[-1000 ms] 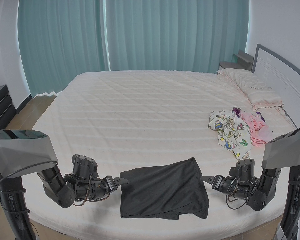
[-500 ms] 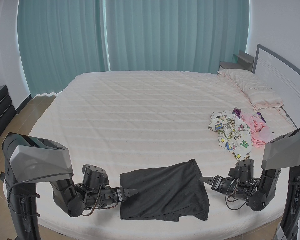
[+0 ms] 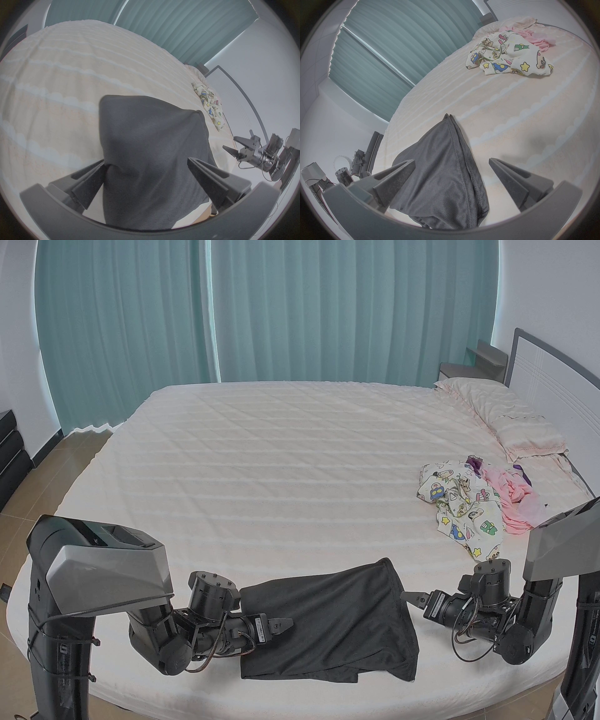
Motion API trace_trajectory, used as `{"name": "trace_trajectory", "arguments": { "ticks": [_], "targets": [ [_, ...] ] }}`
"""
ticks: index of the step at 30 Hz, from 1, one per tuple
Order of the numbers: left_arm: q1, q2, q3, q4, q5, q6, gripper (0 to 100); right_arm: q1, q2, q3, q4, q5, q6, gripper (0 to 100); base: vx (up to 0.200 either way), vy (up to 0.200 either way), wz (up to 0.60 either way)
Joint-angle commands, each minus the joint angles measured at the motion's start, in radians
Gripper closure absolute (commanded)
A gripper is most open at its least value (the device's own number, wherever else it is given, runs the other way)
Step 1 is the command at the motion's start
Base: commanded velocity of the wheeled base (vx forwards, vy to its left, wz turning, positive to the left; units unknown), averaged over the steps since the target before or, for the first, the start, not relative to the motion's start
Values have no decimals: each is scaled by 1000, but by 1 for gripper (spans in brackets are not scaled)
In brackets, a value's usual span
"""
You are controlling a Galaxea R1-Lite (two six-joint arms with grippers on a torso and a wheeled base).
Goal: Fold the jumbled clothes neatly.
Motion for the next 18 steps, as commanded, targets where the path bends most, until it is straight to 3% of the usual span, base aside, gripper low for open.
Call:
{"name": "trace_trajectory", "arguments": {
  "ticks": [1, 2, 12, 18],
  "targets": [
    [-20, 3, -1, 0, 1, -1, 0, 1, 4, 0, -1, 1, 1, 0, 0, 0, 0],
    [-20, 3, -1, -2, 1, -1, 100, 1, 4, 0, -1, 1, 0, 0, 0, 0, 0],
    [23, -9, 38, 0, 5, -10, 100, -1, 4, 1, -1, 1, 1, 0, 0, 0, 0],
    [33, -47, 56, -7, 22, -89, 100, -1, 5, 3, -1, 1, 1, 0, 0, 0, 0]
  ]
}}
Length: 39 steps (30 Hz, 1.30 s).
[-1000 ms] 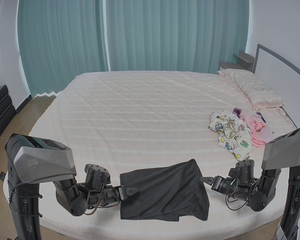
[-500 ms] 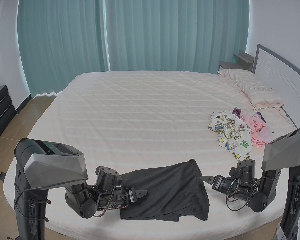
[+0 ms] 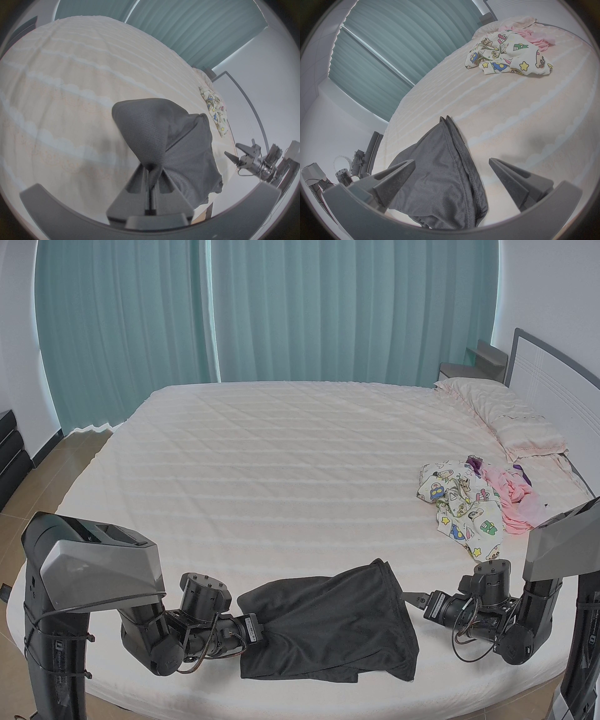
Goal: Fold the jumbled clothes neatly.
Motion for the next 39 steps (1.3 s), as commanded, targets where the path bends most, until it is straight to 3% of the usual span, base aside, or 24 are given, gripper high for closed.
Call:
{"name": "trace_trajectory", "arguments": {
  "ticks": [1, 6, 16, 39],
  "targets": [
    [13, -37, 13, -1, 8, -22, 100, -2, 2, 2, -1, 0, 2, 0, 0, 0, 0],
    [37, -45, 48, -6, 7, -17, 100, 0, 2, 4, -1, 0, 3, 0, 0, 0, 0],
    [75, -45, 128, -107, 7, -19, 100, 0, -4, 11, -1, 17, 16, 0, 0, 200, 0],
    [198, -63, 142, -110, 3, -16, 100, 1, -7, 33, -23, 16, 16, 0, 0, 200, 0]
  ]
}}
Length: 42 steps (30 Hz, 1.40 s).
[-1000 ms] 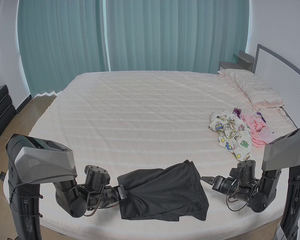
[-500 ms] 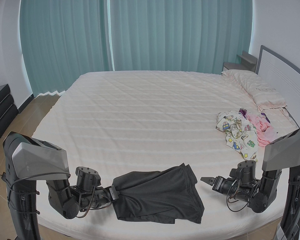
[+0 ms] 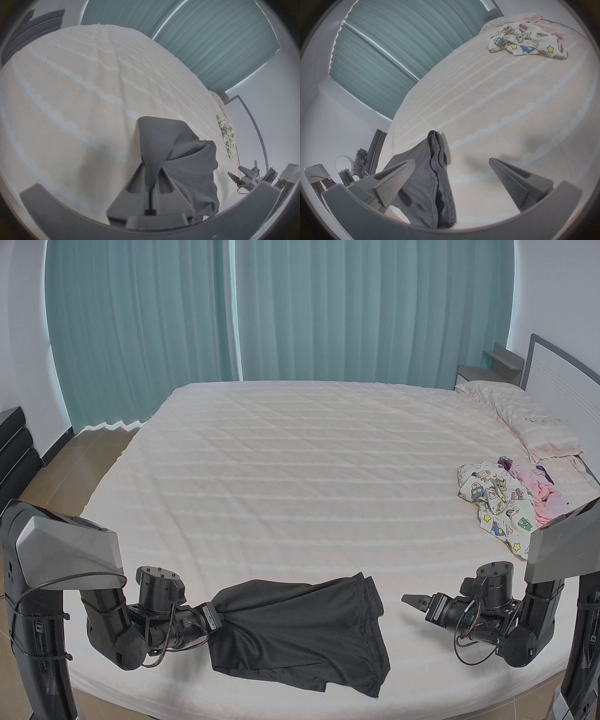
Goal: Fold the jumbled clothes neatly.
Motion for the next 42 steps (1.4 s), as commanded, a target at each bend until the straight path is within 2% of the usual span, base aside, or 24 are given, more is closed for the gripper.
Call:
{"name": "trace_trajectory", "arguments": {
  "ticks": [1, 9, 18, 19, 23, 29, 30, 32, 37, 42],
  "targets": [
    [23, 2, -4, -1, -3, 2, 100, 1, -1, 2, 0, 0, 0, 0, 0, 200, 0],
    [33, 9, -10, -2, -4, 2, 100, 1, -1, 2, 0, 0, -1, 0, 0, 200, 0],
    [33, 14, -12, -2, -9, -1, 100, 11, -1, 2, 0, 0, -1, 0, 0, 0, 0],
    [33, 14, -10, -2, -9, -2, 0, 16, -1, 4, 0, 0, -1, 0, 0, 0, 0],
    [33, 14, -7, -2, -9, -2, 0, 20, 1, 7, 0, 0, -1, 0, 0, 0, 0],
    [49, -6, 17, -5, -9, -6, 0, 68, 3, 37, -12, 9, -6, 0, 0, 0, 0],
    [83, -41, 48, -13, -15, -12, 0, 108, 13, 62, -46, 28, -11, 0, 0, 0, 0],
    [94, -58, 70, -13, -21, -24, 0, 134, 26, 76, -69, 42, -12, 0, 0, 0, 0],
    [96, -123, 169, -16, -31, -118, 0, 194, 59, 79, -85, 54, -58, 0, 0, 0, 0],
    [92, -147, 197, -24, -43, -180, 0, 221, 85, 88, -85, 52, -78, 0, -120, 0, 0]
  ]
}}
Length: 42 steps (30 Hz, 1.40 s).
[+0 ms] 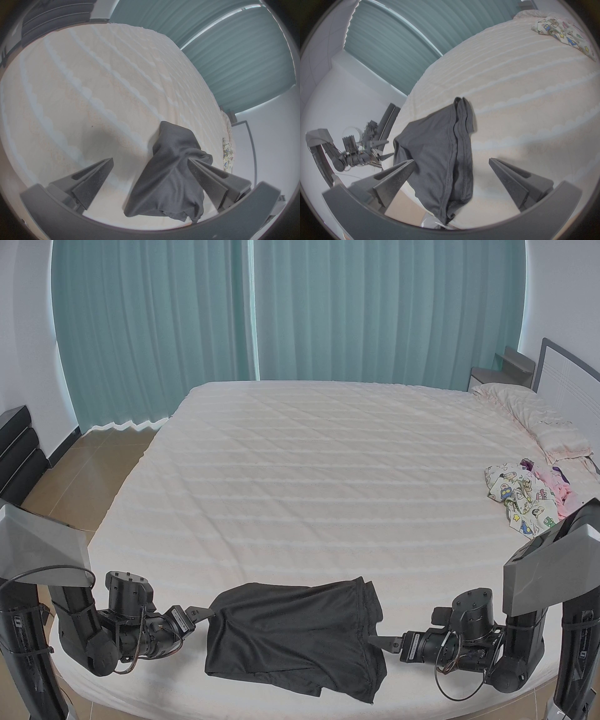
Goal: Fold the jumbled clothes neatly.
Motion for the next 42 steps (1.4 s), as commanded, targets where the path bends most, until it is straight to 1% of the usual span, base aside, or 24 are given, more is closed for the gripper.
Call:
{"name": "trace_trajectory", "arguments": {
  "ticks": [1, 3, 6, 11, 19, 23, 24, 27, 34, 35, 37, 39, 42],
  "targets": [
    [2, -54, 45, -27, -26, -61, 0, 37, 61, 5, 1, 1, -28, 0, -200, 0, 0],
    [2, -48, 61, -47, -35, -60, 0, 60, 85, 5, -12, 1, -28, 0, -200, 0, 0],
    [2, -51, 91, -77, -43, -63, 0, 88, 88, 8, -16, 1, -29, 0, 0, 0, 0],
    [6, -46, 136, -130, -109, -60, 0, 125, 87, 11, -15, 1, -31, 0, 0, 0, 0],
    [7, -10, 136, -150, -112, -57, 0, 125, 88, -18, -1, 5, -36, 0, 0, 0, 0],
    [7, -7, 136, -154, -110, -58, 0, 142, 98, -36, 17, 16, -36, 0, 0, 0, 0],
    [7, -7, 136, -154, -112, -58, 0, 143, 96, -39, 27, 18, -37, 100, 0, 0, 0],
    [9, -8, 136, -154, -110, -58, 0, 145, 95, -58, 74, 22, -37, 100, 0, 0, 0],
    [19, -7, 136, -154, -110, -58, 0, 138, 76, -44, 82, 19, -48, 100, 0, 0, 0],
    [19, -8, 137, -154, -110, -58, 0, 129, 76, -27, 86, 19, -68, 100, 0, 0, 0],
    [19, -7, 137, -154, -110, -58, 0, 125, 75, -13, 86, 19, -75, 100, 0, 0, 0],
    [19, -5, 137, -154, -110, -58, 0, 97, 73, 21, 77, 18, -105, 100, 0, 0, 0],
    [19, -3, 137, -154, -110, -57, 0, 76, 72, 44, 73, 18, -120, 100, 0, 0, 0]
  ]
}}
